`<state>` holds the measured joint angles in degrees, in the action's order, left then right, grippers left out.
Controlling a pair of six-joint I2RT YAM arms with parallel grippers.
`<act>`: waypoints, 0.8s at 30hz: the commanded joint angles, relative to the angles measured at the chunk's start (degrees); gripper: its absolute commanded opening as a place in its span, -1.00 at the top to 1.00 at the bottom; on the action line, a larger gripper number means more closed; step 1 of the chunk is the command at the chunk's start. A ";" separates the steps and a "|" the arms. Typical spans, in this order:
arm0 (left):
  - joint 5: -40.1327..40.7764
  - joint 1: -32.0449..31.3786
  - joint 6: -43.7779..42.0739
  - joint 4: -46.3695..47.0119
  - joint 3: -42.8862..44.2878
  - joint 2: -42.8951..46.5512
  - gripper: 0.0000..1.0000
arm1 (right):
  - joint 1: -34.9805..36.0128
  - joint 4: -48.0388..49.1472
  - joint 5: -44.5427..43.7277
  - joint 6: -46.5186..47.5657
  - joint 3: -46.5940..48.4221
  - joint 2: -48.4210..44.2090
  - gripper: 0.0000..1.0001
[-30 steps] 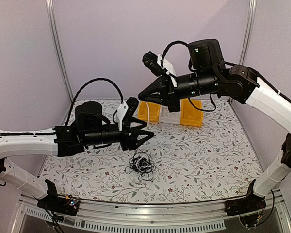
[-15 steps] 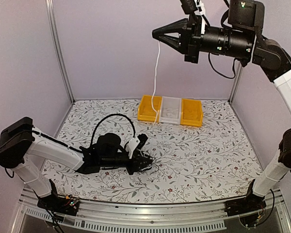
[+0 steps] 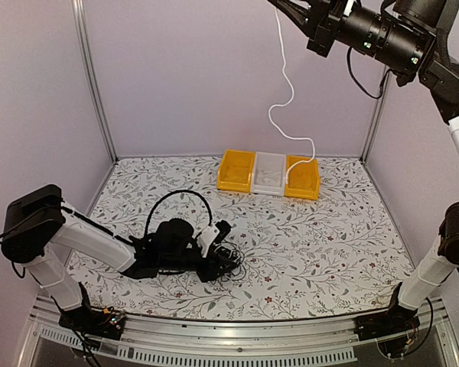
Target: Untangle the cables
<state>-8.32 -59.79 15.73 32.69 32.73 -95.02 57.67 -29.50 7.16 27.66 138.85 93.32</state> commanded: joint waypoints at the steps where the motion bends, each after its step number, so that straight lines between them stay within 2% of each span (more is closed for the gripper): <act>1: 4.27 -1.11 0.56 -5.06 4.10 6.71 0.03 | -0.55 1.05 -3.18 2.40 -7.42 -2.34 1.00; 6: 7.33 -1.40 0.78 -13.97 8.93 12.41 -0.13 | -3.48 1.45 -2.04 -0.35 -16.40 -5.38 1.00; 12: 10.92 -1.44 3.68 -20.07 10.14 18.80 -0.27 | -6.96 3.99 -1.85 -1.16 -24.13 -6.38 1.00; 24: 17.20 -1.47 7.30 -26.86 11.30 24.49 -0.28 | -20.08 9.44 -0.48 -3.35 -33.38 -4.14 1.00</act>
<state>6.11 -60.49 21.54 9.28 42.30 -71.48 41.34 -24.34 6.35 26.02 106.72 89.08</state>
